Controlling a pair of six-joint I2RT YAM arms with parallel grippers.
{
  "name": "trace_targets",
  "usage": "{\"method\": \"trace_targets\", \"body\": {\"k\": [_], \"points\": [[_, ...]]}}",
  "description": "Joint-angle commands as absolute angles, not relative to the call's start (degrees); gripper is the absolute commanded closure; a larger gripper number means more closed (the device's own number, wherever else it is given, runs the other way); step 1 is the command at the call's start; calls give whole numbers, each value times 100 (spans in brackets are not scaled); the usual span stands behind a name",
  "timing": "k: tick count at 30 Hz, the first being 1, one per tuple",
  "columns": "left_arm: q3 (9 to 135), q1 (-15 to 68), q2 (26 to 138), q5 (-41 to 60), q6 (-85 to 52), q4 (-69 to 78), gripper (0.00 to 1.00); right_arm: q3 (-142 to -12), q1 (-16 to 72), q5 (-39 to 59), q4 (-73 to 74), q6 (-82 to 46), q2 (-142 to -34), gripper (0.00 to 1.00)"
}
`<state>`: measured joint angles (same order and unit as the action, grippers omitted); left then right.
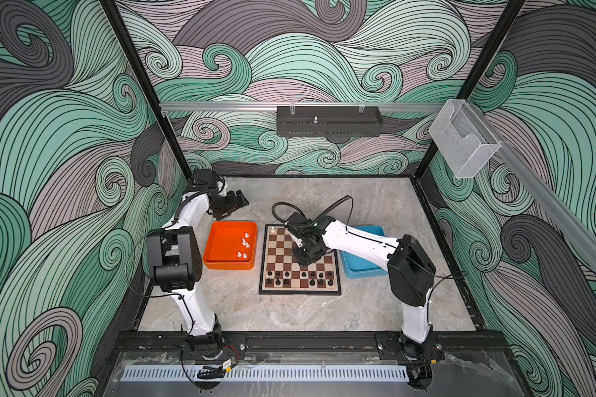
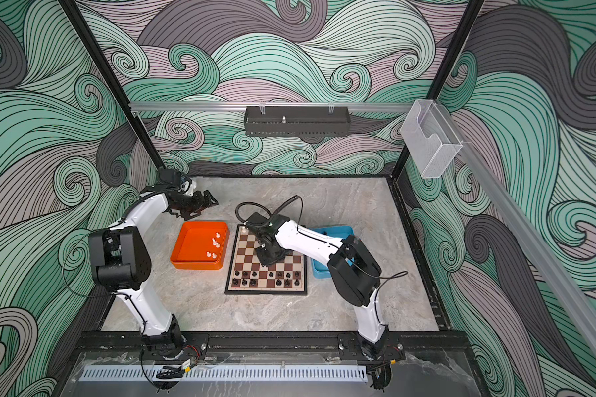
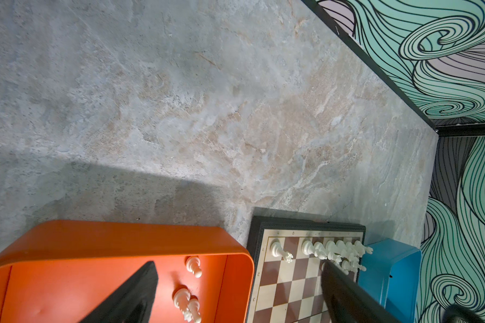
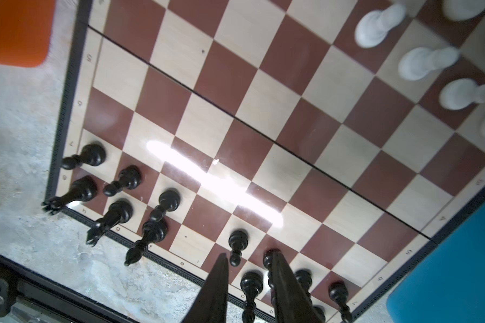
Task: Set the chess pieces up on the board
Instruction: 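Open the right gripper over the blue tray while the left arm reaches the orange tray, then lower the left gripper into the orange tray onto a white pawn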
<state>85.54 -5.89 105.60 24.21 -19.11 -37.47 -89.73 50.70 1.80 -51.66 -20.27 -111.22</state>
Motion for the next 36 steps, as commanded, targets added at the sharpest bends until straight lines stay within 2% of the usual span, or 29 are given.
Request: {"method": "trace_targets", "body": {"k": [1,5,8,9,10,19,25,28,36], "points": [[8851,-649,10549,2247,-1993,-4005,7,-9149,4814,61,-5292,-1871,-10616,69],[8617,-628,10272,1809,-2009,-4009,7,-9092,4394,43,-5259,-1713,-10227,50],[8596,-598,10186,1455,-2057,-4385,8,-9003,4045,4,-5182,-1585,-10021,18],[8639,-599,10182,1350,-2091,-4716,8,-8964,3920,0,-5189,-1557,-9960,3],[8620,-593,10156,1261,-2101,-4913,8,-8928,3822,8,-5190,-1539,-9914,1],[7745,-383,9461,402,-2555,-5434,10,-7845,3015,305,-4685,-1478,-9203,1],[7532,-41,9562,149,-2851,-5323,26,-7210,2676,472,-4486,-1407,-8830,1],[7651,101,9811,95,-2917,-5343,39,-6989,2550,564,-4416,-1397,-8725,1],[8007,419,10472,-152,-3091,-5457,44,-6772,2343,684,-4378,-1301,-8573,1]]}}
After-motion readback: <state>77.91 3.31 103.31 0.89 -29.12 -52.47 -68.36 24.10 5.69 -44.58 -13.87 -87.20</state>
